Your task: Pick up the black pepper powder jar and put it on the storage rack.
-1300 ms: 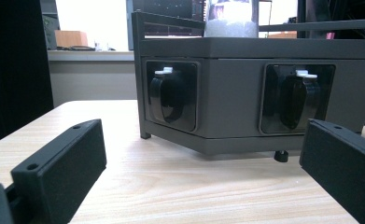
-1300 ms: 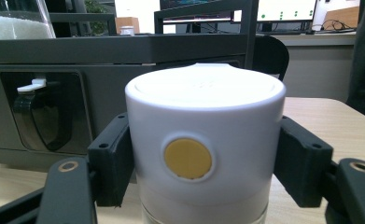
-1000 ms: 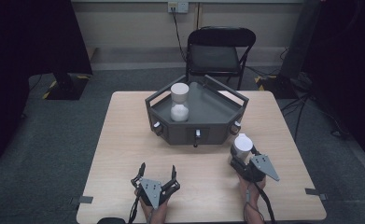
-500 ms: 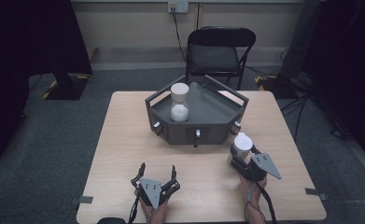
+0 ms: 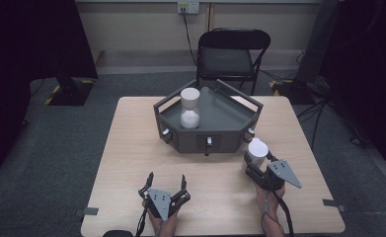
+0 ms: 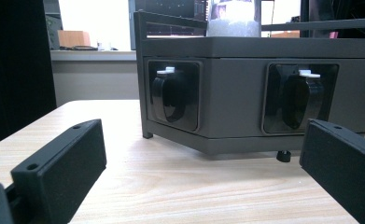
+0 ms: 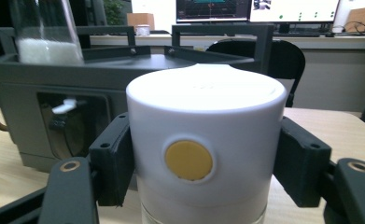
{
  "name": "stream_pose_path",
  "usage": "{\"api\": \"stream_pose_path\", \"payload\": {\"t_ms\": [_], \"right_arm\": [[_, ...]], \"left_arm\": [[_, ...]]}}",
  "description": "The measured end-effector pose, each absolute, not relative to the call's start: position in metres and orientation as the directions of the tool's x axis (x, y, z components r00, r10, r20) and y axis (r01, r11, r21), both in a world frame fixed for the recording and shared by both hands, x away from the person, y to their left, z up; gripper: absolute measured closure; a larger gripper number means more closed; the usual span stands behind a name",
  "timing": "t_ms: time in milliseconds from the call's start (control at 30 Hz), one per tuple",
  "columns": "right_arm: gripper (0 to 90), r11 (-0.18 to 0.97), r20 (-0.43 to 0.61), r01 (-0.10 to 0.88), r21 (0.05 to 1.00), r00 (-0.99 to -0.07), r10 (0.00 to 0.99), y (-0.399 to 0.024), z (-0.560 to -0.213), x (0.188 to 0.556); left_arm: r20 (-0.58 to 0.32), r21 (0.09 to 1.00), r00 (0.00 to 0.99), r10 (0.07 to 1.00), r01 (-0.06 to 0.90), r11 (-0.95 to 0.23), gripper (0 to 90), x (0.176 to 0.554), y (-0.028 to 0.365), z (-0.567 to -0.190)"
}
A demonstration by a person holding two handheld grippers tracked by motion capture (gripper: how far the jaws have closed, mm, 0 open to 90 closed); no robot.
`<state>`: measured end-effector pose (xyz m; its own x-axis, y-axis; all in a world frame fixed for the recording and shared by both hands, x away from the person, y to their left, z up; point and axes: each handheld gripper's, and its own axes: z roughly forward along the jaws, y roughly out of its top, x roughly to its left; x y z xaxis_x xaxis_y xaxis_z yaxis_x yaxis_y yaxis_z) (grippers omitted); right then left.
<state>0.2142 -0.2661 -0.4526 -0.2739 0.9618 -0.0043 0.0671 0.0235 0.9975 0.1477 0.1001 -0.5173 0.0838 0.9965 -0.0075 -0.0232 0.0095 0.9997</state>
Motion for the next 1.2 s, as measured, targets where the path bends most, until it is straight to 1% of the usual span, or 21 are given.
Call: {"api": "stream_pose_path", "payload": {"t_ms": [233,367,800,933,1200], "right_arm": [[30.0,0.028,-0.005,0.066,0.997,-0.324,0.946,-0.271,-0.435,0.217],[30.0,0.025,-0.006,0.049,0.998,-0.348,0.938,-0.274,-0.426,0.22],[30.0,0.053,-0.034,0.035,0.998,-0.416,0.909,-0.275,-0.382,0.247],[30.0,0.046,-0.029,0.029,0.999,-0.43,0.902,-0.273,-0.371,0.255],[30.0,0.026,-0.018,0.014,1.0,-0.428,0.903,-0.264,-0.345,0.28]], "left_arm": [[-0.008,1.0,0.084,0.996,-0.023,0.01,0.0,0.148,0.1,-0.517],[-0.008,1.0,0.084,0.996,-0.023,0.01,0.0,0.148,0.1,-0.517],[-0.008,1.0,0.082,0.997,-0.023,0.01,0.0,0.148,0.1,-0.517],[-0.008,1.0,0.082,0.997,-0.023,0.01,0.0,0.148,0.1,-0.517],[-0.008,1.0,0.083,0.997,-0.024,0.01,0.0,0.148,0.1,-0.517]]}}
